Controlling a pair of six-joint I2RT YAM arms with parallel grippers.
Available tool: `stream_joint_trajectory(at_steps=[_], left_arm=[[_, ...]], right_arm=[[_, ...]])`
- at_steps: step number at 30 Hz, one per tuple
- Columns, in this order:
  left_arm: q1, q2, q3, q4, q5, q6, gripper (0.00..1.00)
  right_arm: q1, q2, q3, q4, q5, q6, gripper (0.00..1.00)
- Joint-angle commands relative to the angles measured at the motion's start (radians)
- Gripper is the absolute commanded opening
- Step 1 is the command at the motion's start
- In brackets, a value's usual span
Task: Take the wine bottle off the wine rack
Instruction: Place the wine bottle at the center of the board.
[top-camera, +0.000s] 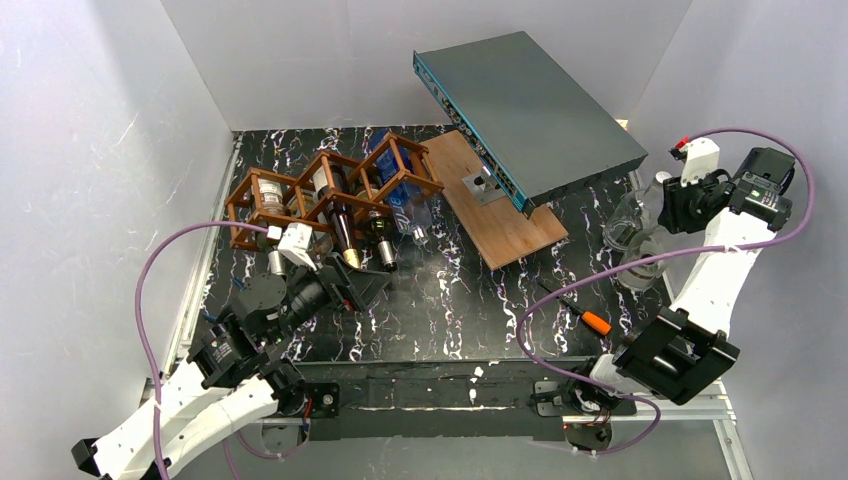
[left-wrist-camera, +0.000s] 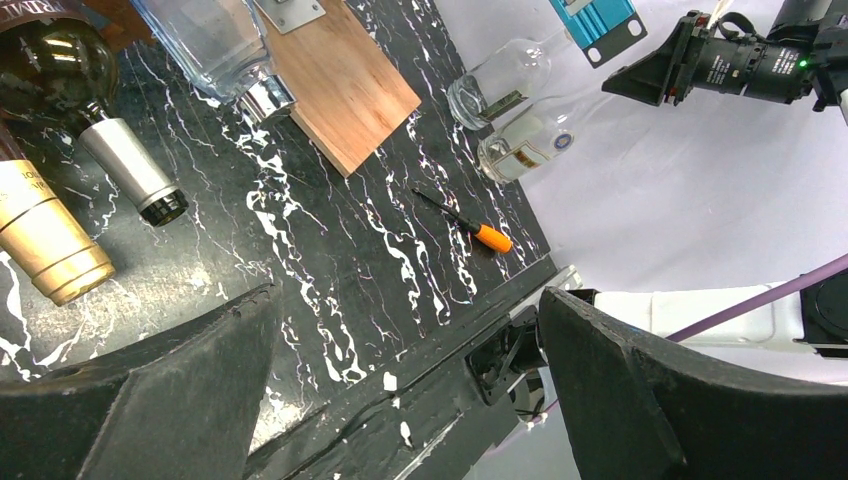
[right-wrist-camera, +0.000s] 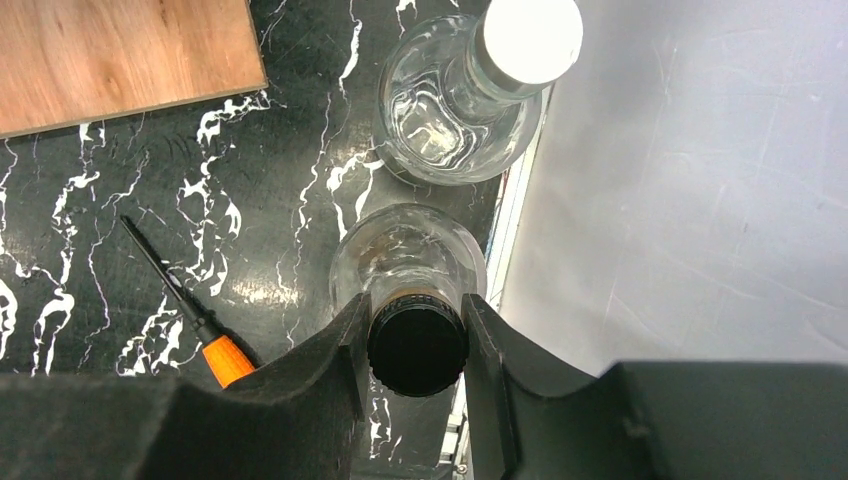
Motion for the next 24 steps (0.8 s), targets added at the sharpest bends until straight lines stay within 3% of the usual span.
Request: stream_joint_trajectory(at_steps=[1,9,16,24], left_arm=[[-0.007,-0.011,0.021,-0.003,-0.023,0.020,0.98],[-0.006,-0.027,0.015,-0.010,-0.030,0.019,0.98],[-0.005,-0.032,0.012,-0.011,-0.028,0.015,0.98],[-0.006,-0.050,0.008,-0.021,-0.025,0.008,0.98]], right_arm=[[-0.006,-0.017,0.034,0.167,-0.059,0.014,0.10],[-0.009,-0.016,-0.017,0.170,-0.067,0.012,0.28],[-0.013,-0.022,-0.022,0.151,-0.075,0.006,0.52],[-0.014,-0.055,-0.004,0.108,-0.114,-0.003,0.72]])
